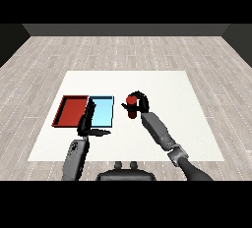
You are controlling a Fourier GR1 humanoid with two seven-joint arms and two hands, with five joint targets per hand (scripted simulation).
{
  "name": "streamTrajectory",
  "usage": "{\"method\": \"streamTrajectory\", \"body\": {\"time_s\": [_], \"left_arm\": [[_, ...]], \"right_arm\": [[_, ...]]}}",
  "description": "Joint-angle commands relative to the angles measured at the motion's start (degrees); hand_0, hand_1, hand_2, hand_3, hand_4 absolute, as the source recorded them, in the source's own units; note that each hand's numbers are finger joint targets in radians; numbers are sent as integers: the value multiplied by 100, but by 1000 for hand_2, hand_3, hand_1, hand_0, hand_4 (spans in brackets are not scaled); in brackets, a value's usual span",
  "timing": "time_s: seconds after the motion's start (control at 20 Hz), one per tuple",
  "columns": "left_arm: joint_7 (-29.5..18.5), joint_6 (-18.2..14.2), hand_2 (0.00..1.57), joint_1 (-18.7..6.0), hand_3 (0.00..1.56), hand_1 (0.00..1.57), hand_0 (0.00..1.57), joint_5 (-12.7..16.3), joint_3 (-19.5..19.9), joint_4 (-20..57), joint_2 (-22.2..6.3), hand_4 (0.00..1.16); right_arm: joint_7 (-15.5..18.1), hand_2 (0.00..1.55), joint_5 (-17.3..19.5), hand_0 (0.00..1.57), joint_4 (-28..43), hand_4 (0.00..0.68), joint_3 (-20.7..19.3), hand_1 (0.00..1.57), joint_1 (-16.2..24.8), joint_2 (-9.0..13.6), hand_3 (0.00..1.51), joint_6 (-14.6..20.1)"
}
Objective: Pick the red can and put it in the red box
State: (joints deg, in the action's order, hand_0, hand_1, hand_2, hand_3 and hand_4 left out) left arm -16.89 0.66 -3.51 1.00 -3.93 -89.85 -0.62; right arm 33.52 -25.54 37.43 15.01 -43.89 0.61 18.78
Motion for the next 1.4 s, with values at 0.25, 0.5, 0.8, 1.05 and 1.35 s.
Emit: {"method": "streamTrajectory", "body": {"time_s": [0.25, 0.5, 0.8, 1.05, 1.35], "left_arm": [[128, -428, 0, -321, 0, 0, 0, 70, -691, 304, 61, 0], [414, -867, 0, -811, 0, 0, 0, 365, -1280, 513, 61, 0], [595, -1558, 0, -903, 0, 0, 0, 417, -2132, 483, 62, 0], [-157, -1247, 0, -1189, 0, 0, 0, 641, -1796, 1409, 61, 0], [486, -1842, 0, -1568, 0, 0, 0, 700, -2321, 1322, 61, 0]], "right_arm": [[-551, 1443, 448, 1425, 1671, 662, 139, 1425, 906, 71, 1423, 93], [-977, 1443, 738, 1425, 2627, 662, 391, 1425, 1603, 201, 1423, 190], [-893, 1403, 1042, 1392, 3141, 636, 680, 1392, 1910, -49, 1393, 229], [-854, 1407, 942, 1387, 3171, 611, 737, 1387, 1830, -54, 1396, 280], [-1531, 1432, 1266, 1413, 4109, 617, 849, 1413, 2142, -60, 1405, 255]]}}
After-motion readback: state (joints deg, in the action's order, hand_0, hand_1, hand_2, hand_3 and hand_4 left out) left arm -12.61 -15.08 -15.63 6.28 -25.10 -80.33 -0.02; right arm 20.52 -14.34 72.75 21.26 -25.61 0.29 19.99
